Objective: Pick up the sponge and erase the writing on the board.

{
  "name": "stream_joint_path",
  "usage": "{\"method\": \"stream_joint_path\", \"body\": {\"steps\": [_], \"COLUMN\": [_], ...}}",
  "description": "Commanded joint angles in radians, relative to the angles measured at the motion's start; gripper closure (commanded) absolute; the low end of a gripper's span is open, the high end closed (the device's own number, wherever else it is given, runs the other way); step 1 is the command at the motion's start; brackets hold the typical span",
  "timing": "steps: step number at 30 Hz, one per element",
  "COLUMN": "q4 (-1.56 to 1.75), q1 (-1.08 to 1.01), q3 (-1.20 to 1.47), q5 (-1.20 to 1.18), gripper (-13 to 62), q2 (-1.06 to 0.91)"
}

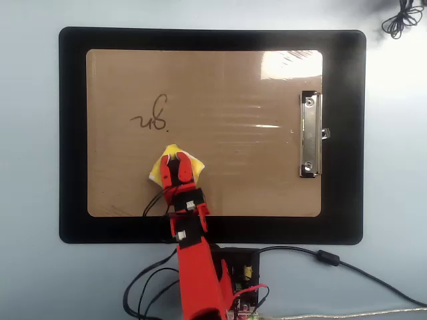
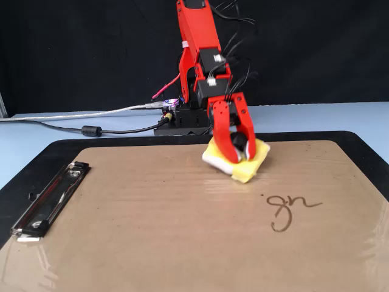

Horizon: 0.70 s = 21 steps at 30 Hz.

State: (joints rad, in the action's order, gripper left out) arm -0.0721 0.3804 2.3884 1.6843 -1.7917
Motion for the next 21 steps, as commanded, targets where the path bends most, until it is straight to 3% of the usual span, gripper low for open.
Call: {"method": "stream_joint_path", "body": {"steps": [1, 4, 6, 8, 12, 14, 16, 19, 21], "q4": [0.078, 0.147, 0.129, 0.094, 0.002, 0.000, 0.020, 0.061, 0.061], "q1": [-0.002, -0.032, -0.032, -0.018, 0.049, 0.052, 0.049, -0.005, -0.017], "q3": [-0.179, -0.514, -0.603, -0.460, -0.081, -0.043, -0.178, -0.546, -0.727], "q5": [0.028, 0.025, 0.031, 0.041, 0.123, 0.132, 0.124, 0.100, 0.098], "gripper": [57.3, 57.3, 57.3, 57.3, 57.3, 57.3, 57.3, 57.3, 57.3], "q2": [0.193, 0.584, 0.620, 0.486, 0.040, 0.012, 0.138, 0.555, 0.681]}}
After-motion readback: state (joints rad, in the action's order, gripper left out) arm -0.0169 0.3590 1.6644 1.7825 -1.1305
